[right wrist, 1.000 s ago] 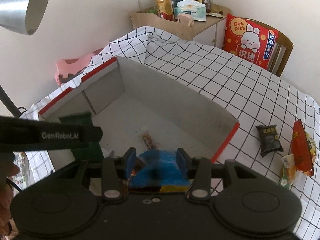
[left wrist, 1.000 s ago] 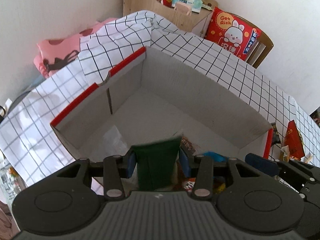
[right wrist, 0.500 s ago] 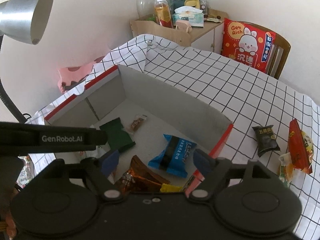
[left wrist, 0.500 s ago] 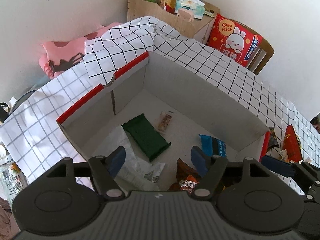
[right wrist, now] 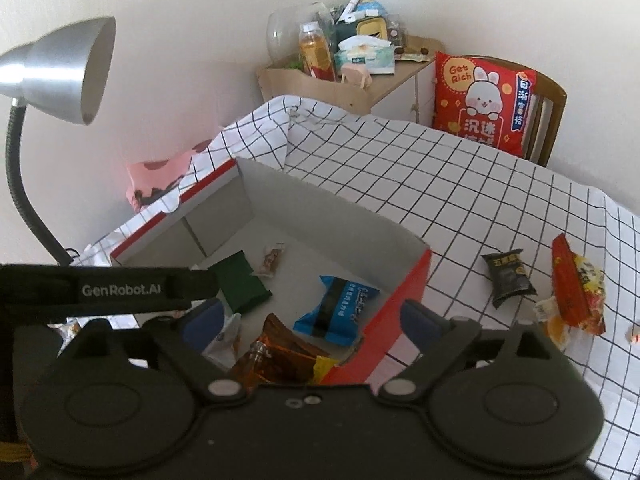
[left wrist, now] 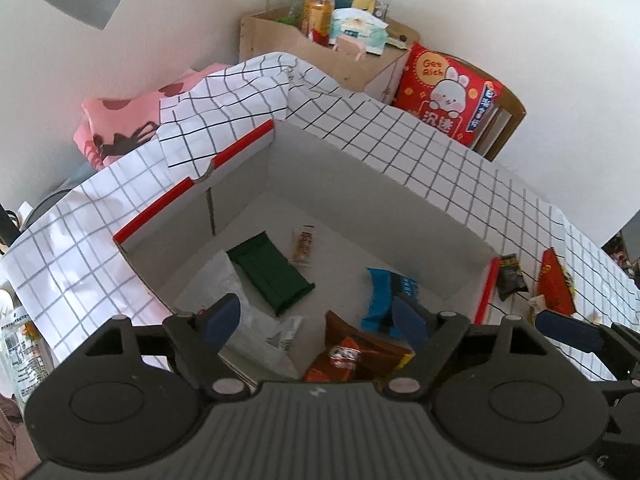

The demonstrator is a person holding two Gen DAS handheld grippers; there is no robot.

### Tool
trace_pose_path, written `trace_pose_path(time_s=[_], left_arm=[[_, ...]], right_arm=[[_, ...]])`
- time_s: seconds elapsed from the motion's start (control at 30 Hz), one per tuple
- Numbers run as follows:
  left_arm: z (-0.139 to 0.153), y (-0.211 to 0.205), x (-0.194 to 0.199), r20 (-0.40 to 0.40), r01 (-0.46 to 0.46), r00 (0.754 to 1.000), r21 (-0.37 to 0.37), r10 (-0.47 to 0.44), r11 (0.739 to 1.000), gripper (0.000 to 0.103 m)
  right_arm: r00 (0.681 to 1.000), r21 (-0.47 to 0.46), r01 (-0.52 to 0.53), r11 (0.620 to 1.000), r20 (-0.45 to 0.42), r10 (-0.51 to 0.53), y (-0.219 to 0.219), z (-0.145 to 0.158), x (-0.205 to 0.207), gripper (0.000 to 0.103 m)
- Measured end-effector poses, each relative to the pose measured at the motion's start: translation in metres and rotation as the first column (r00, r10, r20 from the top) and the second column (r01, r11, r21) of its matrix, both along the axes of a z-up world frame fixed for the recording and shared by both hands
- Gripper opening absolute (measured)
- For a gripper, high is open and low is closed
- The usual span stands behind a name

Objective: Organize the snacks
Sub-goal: 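Move both tools back over the remaining snacks on the table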

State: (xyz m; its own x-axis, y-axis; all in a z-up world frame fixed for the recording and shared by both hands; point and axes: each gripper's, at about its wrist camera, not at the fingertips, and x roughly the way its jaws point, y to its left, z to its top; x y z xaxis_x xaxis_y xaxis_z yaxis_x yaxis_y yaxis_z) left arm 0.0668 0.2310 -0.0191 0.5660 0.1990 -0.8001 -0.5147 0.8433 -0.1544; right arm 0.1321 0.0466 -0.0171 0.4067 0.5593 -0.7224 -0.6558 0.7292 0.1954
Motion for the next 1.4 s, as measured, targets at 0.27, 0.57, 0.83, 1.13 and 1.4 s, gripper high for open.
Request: trace_pose_path(time_s=[0.27,0.57,0.83,1.13,1.4], left_arm=[[0.019,-0.034,-0.005,0.035,0.057,0.998,0.018,-0.058,0.998,0.084],[0.028,-0.085,0.001,0.061,0.149,0.987,0.011,-0.149,0.989,0.084],[0.023,-0.142,0.020,0.056,0.262,0.963,0.029,-0.263,0.965,0.083],[-0.002,-0.189,0.044,0.014,0.350,0.937,0.002,-0.350,0.937,0.083],[-0.032,-0.199,0.071,-0.048,0.333,0.942,-0.021,-0.333,0.943,0.083]], right_arm=[[0.999,0.045,0.035,0.998,0.004,-0.035,-0.039,0.016,-0.007,0.099],[0.995,0.071,0.094,0.993,0.023,-0.096,-0.097,0.028,-0.010,0.101],[0.983,0.062,0.182,0.981,0.019,-0.183,-0.158,0.022,-0.003,0.101],[0.972,0.009,0.230,0.973,0.037,-0.231,-0.203,0.001,-0.004,0.100],[0.972,-0.041,0.234,0.971,0.009,-0.234,-0.218,-0.028,0.003,0.091]])
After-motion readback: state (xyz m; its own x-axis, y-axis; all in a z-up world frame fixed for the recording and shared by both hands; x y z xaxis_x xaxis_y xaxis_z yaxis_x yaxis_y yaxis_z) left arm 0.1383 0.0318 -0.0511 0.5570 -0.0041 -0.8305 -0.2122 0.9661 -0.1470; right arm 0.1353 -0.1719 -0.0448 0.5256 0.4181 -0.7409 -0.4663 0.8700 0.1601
